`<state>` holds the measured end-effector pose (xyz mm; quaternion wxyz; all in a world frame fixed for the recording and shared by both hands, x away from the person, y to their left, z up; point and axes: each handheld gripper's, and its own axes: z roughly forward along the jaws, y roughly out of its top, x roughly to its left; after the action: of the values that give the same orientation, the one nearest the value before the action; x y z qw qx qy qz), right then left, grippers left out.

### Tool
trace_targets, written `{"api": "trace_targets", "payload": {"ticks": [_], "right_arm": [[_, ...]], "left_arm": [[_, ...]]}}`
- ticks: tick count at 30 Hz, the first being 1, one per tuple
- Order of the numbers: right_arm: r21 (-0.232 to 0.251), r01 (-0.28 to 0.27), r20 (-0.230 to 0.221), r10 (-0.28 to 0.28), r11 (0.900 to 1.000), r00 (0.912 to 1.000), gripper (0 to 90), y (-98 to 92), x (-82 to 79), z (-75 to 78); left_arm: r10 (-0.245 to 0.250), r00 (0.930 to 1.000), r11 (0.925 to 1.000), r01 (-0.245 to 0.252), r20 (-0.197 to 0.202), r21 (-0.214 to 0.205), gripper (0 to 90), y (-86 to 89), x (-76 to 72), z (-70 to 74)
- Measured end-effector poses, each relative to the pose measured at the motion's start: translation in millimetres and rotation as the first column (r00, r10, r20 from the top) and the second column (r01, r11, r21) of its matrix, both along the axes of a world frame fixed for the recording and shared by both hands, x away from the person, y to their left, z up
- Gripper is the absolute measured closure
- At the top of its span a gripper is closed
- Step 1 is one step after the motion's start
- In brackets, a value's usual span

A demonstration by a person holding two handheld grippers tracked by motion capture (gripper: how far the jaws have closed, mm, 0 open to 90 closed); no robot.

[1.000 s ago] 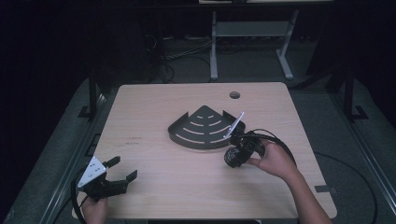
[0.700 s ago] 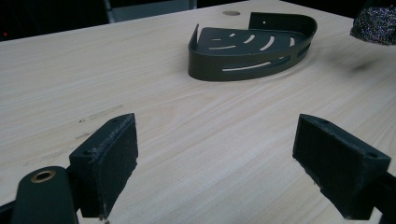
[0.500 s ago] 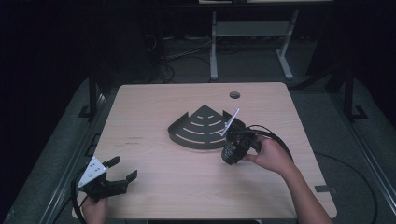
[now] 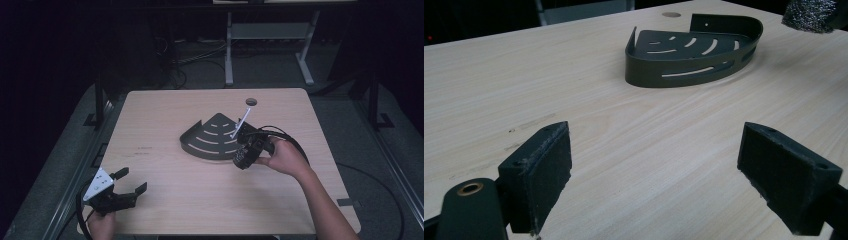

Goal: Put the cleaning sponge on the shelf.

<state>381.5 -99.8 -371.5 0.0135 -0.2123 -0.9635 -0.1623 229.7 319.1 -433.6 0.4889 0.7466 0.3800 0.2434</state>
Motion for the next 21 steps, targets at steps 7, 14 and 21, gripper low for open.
{"api": "trace_targets", "payload": {"ticks": [7, 14, 21], "right_arm": [[-0.011, -0.001, -0.011, 0.001, 0.9999, 0.9999, 32.5, 5.7, 10.6, 0.8], [-0.013, 0.001, -0.013, -0.001, 0.9999, 0.9999, 32.5, 10.1, 20.6, 4.7], [-0.024, 0.001, -0.016, -0.002, 0.9997, 0.9999, 32.5, 17.3, 30.4, 5.4]], "left_arm": [[0.002, 1.0000, 1.0000, -0.002, 0.001, -0.004, 13.5, 0.4, -0.1, 0.0], [-0.001, 1.0000, 1.0000, 0.001, 0.004, -0.004, 13.5, 0.0, -0.3, 0.4], [0.001, 1.0000, 1.0000, -0.001, 0.003, -0.006, 13.5, 0.0, -0.4, 0.1]]}}
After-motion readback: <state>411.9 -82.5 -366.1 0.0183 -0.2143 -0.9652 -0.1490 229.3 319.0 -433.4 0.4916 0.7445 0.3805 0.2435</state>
